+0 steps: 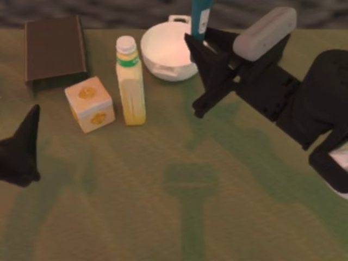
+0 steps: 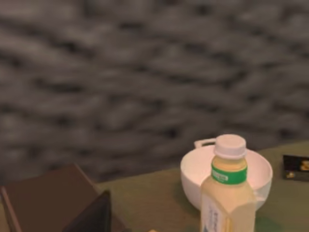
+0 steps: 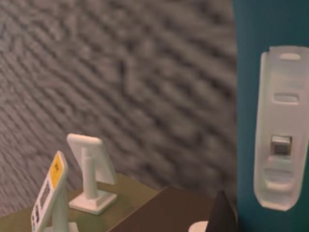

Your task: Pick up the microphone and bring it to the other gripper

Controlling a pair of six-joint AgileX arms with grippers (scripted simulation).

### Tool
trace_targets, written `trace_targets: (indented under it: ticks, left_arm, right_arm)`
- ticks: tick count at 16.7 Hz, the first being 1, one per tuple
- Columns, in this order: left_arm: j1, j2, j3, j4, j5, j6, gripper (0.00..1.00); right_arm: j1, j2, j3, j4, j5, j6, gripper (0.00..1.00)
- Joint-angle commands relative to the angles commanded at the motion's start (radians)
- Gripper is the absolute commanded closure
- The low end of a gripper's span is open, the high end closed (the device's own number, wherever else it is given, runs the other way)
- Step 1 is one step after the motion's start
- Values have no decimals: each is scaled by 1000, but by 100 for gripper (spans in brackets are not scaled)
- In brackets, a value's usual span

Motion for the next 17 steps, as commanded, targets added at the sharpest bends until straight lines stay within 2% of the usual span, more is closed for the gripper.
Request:
trace_targets:
  ticks: [6,10,13,17]
  left_arm:
    - [-103,511,276,153,311,39,0]
    - [-158,758,431,243,477,61,0]
    - [-184,870,509,290,555,75,0]
    - [-191,897,529,302,576,79,0]
  right_arm:
    - [0,0,0,0,0,0,100]
    - [0,0,0,0,0,0,100]
    - [0,0,0,0,0,0,100]
    - [0,0,0,0,0,0,100]
